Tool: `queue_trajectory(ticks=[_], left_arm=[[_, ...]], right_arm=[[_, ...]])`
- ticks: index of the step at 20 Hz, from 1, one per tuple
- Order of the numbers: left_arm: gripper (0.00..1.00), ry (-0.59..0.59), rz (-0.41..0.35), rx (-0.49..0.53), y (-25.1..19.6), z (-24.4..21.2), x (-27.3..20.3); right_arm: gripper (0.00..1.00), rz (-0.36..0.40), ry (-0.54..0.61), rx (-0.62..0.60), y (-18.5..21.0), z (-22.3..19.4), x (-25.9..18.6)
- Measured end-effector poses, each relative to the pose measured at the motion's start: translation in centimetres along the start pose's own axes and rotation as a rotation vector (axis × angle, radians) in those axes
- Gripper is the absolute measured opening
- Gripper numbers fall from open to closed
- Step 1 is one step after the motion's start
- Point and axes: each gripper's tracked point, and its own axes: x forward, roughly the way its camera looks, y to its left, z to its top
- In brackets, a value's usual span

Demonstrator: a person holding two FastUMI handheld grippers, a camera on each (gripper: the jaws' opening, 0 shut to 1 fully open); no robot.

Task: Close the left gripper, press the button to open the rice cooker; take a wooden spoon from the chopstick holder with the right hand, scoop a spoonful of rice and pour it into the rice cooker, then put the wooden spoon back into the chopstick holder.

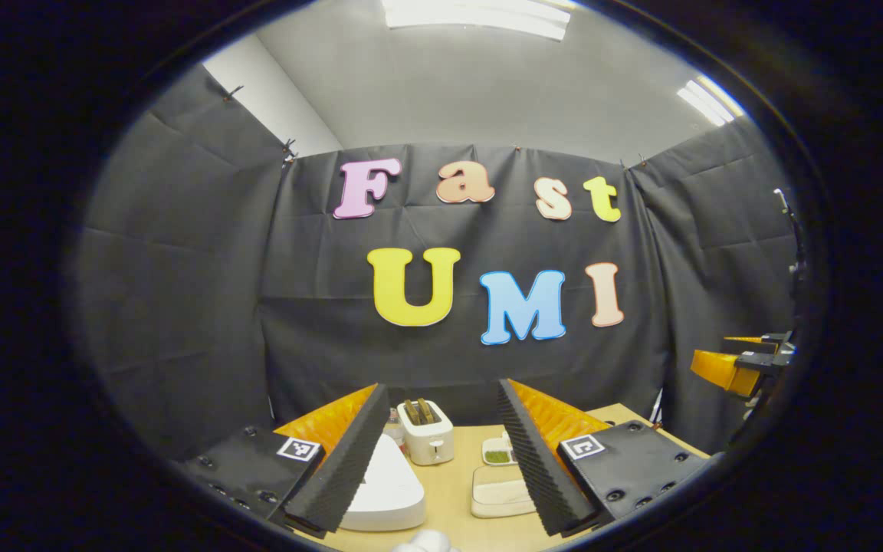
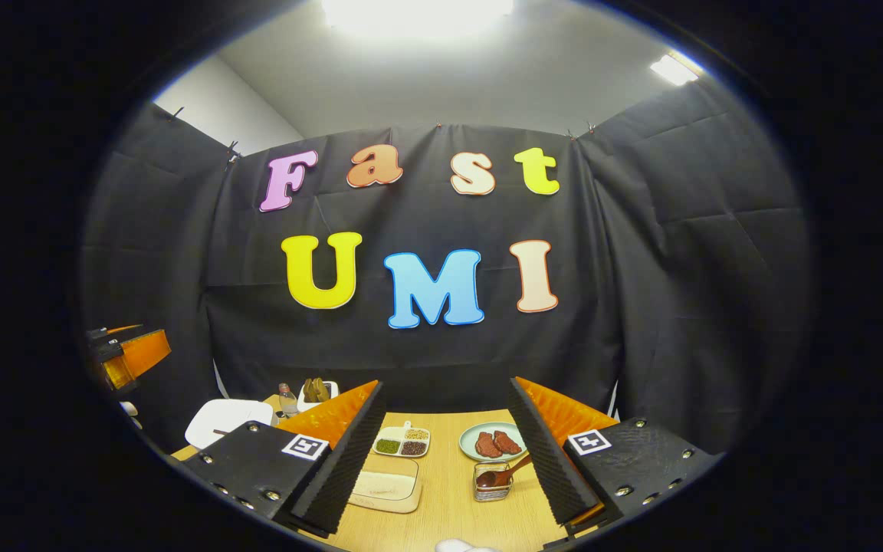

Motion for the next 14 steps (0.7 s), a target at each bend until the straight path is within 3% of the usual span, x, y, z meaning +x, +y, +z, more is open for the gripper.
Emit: queue_trajectory(ticks=[14], left_arm=[[0.96, -0.013, -0.004, 0.014, -0.06, 0.30, -0.06]], right_arm=[[0.98, 0.003, 0.010, 0.009, -0.11, -0.01, 0.69]])
